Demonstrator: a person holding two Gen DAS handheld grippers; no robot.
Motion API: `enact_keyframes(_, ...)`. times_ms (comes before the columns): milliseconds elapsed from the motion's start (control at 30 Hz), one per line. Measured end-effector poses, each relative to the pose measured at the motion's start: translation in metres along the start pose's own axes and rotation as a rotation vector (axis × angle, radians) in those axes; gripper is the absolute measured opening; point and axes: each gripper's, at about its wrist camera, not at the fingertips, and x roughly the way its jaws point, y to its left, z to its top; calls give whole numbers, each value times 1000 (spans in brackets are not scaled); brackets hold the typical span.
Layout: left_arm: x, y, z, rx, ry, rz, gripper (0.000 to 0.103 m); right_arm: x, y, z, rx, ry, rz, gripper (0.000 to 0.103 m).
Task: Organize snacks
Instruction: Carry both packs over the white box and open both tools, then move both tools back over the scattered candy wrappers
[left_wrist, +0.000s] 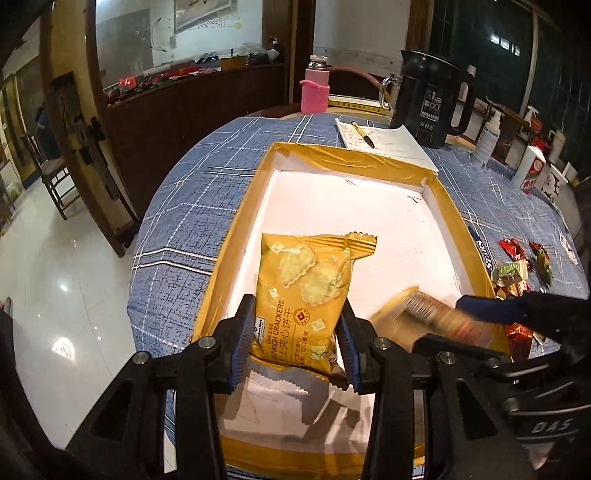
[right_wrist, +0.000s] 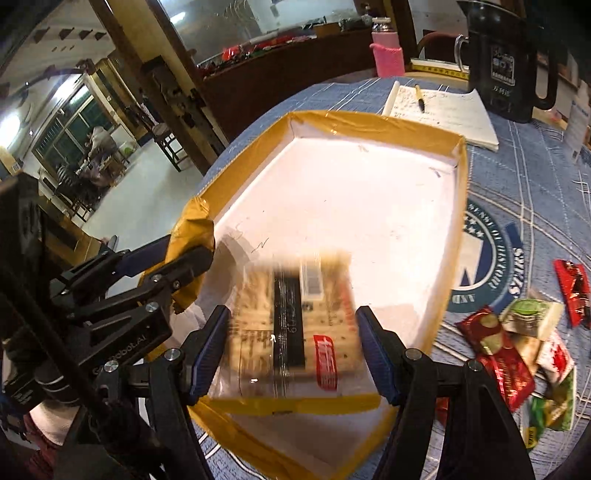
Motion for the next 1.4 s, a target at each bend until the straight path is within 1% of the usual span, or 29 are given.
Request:
enact_keyframes(100,-1,2,0,-14,-7,-11,45,0,3,-1,-3,-6,-3,69)
enact_keyframes(133,-3,2,-1,-15,-10,-10,47,0,4,-1,-5,-5,-4,69)
enact_keyframes(200,-9,1,-1,-15,-27,9,48,-2,9,-1,-13,-13,-10,70)
enact_keyframes(367,-29,-3,-2,-14,-82,25,59,-17,9,0,-11,-62,-6,72)
enact_keyframes(433,-40,-9,-2,-1,-112,36,62,-27,7,-1,-3,-86,-2,73)
enact_keyframes(567,-61,-27,-5,50,-173,65,64,-48,0,-4,8,-133,-11,73)
enact_keyframes(700,-76,-46,-8,92,-212,70,65,-66,-10,-11,10,-167,-40,73)
enact_keyframes(767,-83,-57,-9,112,-226,62,67,-72,-16,-15,18,-181,-53,73)
enact_keyframes(967,-90,-92,-10,176,-240,55,69,-92,-48,-31,75,-210,-88,73)
enact_keyframes(1033,-90,-103,-11,190,-238,50,69,-99,-59,-35,91,-219,-125,73)
enact_keyframes(1267,-80,-138,-11,231,-208,28,71,-131,-91,-57,110,-286,-370,74)
enact_keyframes(1400,-71,-160,-11,264,-183,16,71,-140,-113,-65,127,-296,-448,75)
